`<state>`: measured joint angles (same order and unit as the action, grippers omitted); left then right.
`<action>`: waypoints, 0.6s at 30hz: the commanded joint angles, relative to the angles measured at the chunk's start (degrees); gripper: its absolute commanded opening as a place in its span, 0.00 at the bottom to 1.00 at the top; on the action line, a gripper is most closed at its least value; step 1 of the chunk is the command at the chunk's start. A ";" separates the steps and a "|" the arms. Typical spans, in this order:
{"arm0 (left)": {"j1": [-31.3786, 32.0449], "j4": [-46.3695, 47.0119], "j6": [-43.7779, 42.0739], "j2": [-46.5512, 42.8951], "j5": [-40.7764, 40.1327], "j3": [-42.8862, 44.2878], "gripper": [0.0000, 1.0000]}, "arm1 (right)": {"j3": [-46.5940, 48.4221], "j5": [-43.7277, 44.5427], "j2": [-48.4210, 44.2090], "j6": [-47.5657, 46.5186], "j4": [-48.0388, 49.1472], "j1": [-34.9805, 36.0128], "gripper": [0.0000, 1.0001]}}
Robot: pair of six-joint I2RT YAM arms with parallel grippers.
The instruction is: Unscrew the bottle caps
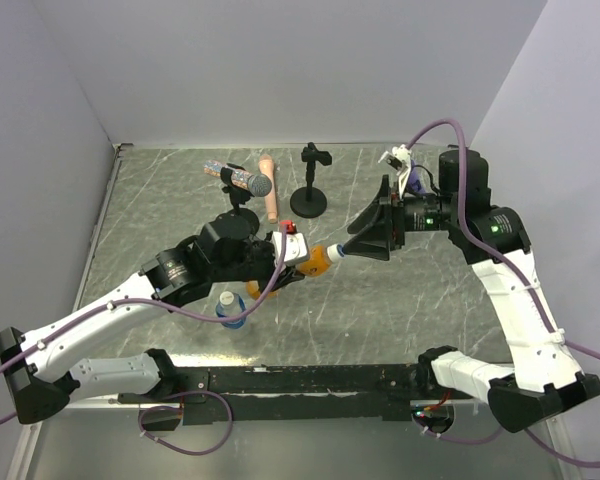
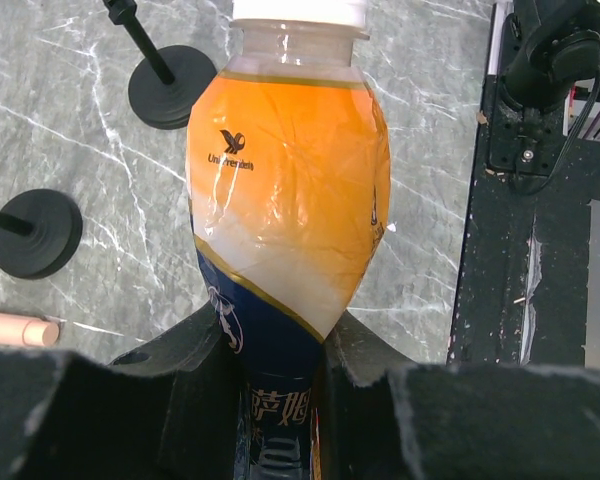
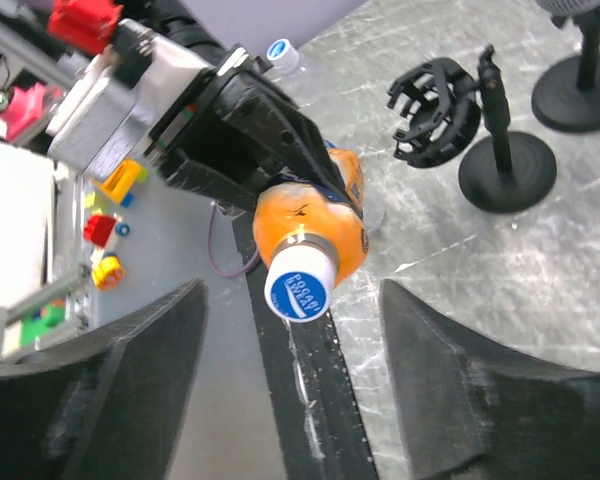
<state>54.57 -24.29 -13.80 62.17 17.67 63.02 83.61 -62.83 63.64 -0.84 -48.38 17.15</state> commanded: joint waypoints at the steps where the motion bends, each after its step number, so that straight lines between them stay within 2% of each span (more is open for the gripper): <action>1: -0.07 2.93 1.23 0.49 -0.18 2.10 0.01 | 0.41 2.80 0.87 3.13 -0.83 1.74 0.72; 13: -0.16 4.17 2.29 1.29 -0.53 2.98 0.01 | -0.91 7.19 2.72 1.37 -2.15 6.41 0.69; 18: -0.07 4.43 2.46 0.93 -0.62 2.54 0.01 | -0.38 6.23 2.99 -0.91 -3.03 7.20 0.51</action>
<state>54.57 -22.90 -12.32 63.75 17.47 63.16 82.91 -56.66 66.89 -0.75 -50.30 23.51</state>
